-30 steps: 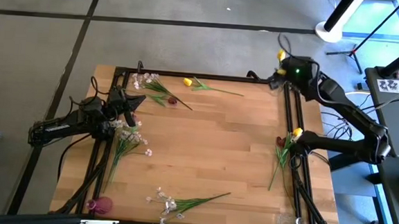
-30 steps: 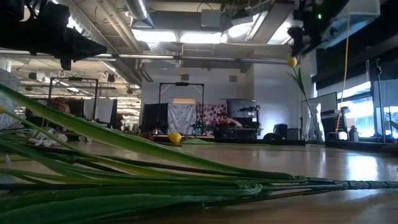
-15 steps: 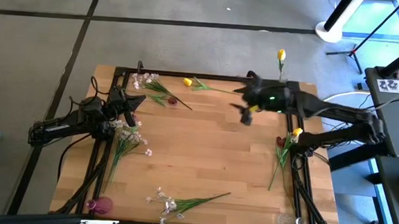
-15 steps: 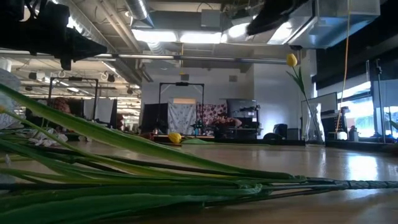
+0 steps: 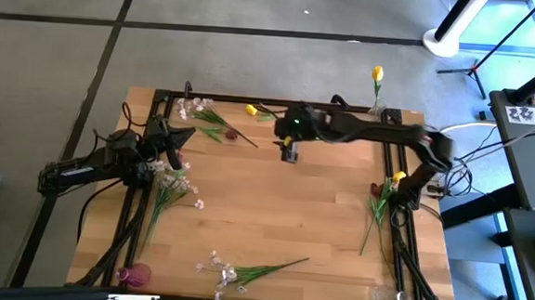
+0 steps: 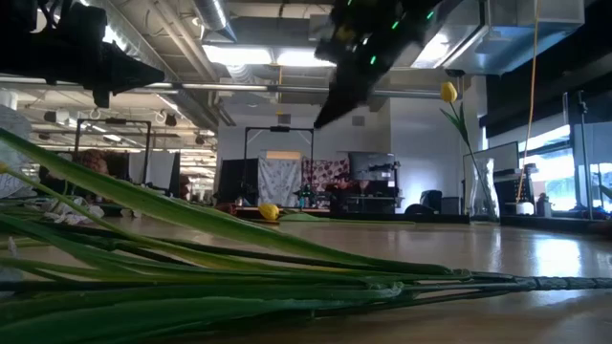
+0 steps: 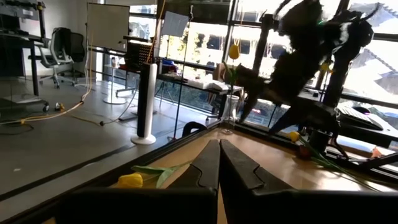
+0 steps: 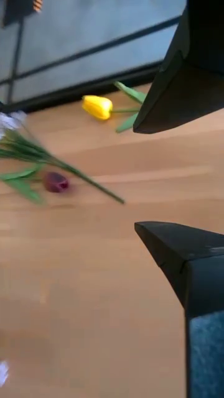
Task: Sort flowers into vase by color
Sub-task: Put the top yellow tulip into the glass vase
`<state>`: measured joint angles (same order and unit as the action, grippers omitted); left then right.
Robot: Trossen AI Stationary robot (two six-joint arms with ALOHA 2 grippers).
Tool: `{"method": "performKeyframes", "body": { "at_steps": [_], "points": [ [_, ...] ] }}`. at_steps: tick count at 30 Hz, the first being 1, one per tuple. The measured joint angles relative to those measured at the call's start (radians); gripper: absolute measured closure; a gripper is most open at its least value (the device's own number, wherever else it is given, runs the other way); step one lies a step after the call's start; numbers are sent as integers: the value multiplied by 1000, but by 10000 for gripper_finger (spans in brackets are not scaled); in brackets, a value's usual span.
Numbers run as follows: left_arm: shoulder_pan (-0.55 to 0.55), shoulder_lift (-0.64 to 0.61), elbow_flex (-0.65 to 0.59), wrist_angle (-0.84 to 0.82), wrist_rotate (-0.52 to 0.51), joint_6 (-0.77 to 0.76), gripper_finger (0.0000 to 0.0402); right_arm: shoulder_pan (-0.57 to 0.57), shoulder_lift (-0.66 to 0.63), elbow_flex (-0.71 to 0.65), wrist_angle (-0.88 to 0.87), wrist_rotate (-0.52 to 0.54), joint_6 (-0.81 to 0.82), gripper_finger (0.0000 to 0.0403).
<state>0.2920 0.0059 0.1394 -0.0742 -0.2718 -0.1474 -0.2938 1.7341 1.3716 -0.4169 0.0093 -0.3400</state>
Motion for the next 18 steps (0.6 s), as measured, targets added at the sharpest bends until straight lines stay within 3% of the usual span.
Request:
{"method": "performKeyframes", "body": {
  "at_steps": [8, 18],
  "points": [
    [0, 0, 0, 0, 0, 0, 401, -144, 175, 57, 0, -29, -119, 169],
    [0, 0, 0, 0, 0, 0, 401, -327, 313, 57, -73, -24, -255, 269]
  ]
}}
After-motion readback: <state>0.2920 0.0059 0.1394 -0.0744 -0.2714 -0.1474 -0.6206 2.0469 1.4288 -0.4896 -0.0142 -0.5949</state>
